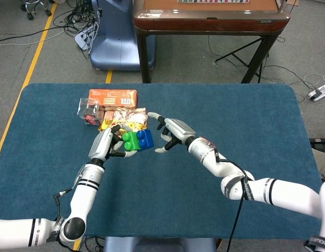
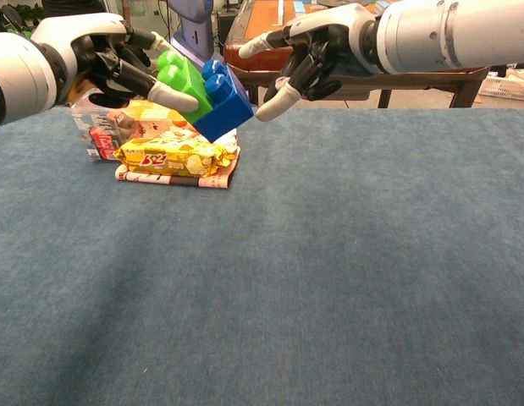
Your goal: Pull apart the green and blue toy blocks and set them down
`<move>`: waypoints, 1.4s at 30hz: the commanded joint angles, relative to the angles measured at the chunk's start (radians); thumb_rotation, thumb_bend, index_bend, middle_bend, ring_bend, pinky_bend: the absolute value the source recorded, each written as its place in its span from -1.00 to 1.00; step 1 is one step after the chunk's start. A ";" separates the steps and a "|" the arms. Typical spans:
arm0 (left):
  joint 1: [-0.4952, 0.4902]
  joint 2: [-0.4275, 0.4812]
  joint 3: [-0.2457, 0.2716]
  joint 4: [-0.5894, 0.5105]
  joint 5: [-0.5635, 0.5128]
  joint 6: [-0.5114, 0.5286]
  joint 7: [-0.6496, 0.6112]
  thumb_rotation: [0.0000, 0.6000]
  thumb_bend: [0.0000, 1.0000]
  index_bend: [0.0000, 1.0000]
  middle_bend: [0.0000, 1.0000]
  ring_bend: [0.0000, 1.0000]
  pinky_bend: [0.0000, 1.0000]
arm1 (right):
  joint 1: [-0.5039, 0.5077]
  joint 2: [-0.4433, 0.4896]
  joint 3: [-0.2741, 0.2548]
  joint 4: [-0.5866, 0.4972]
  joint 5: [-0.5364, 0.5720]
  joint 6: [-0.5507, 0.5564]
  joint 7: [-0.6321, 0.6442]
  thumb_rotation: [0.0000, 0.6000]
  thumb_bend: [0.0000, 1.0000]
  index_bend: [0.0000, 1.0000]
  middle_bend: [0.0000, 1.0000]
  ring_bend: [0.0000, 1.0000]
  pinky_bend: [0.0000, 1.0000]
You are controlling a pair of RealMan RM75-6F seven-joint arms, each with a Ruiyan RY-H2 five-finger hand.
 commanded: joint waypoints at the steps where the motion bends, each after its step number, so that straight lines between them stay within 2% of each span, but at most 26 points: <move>1: 0.001 -0.002 0.001 0.003 0.004 -0.004 -0.002 1.00 -0.66 0.30 1.00 0.93 1.00 | 0.004 -0.015 0.002 0.012 -0.004 0.007 0.006 1.00 -1.00 -0.90 1.00 1.00 1.00; 15: 0.008 -0.003 -0.002 -0.005 0.019 -0.021 -0.005 1.00 -0.66 0.30 1.00 0.93 1.00 | 0.015 -0.065 0.014 0.054 -0.023 -0.010 0.048 1.00 -1.00 -0.55 1.00 1.00 1.00; 22: 0.012 -0.001 -0.002 0.000 0.019 -0.026 -0.007 1.00 -0.66 0.30 1.00 0.93 1.00 | 0.007 -0.075 0.016 0.065 -0.046 0.000 0.061 1.00 -0.99 -0.05 1.00 1.00 1.00; 30: 0.019 -0.001 -0.003 0.009 0.021 -0.035 -0.019 1.00 -0.66 0.31 1.00 0.93 1.00 | 0.002 -0.085 0.011 0.071 -0.051 0.027 0.051 1.00 -0.66 0.37 1.00 1.00 1.00; 35: 0.024 -0.002 -0.002 0.016 0.024 -0.039 -0.027 1.00 -0.66 0.33 1.00 0.93 1.00 | -0.002 -0.083 0.006 0.073 -0.054 0.029 0.048 1.00 -0.54 0.48 1.00 1.00 1.00; 42: 0.042 0.003 -0.002 0.039 0.021 -0.049 -0.055 1.00 -0.66 0.34 1.00 0.93 1.00 | -0.023 -0.049 -0.016 0.060 -0.054 0.025 0.038 1.00 -0.50 0.51 1.00 1.00 1.00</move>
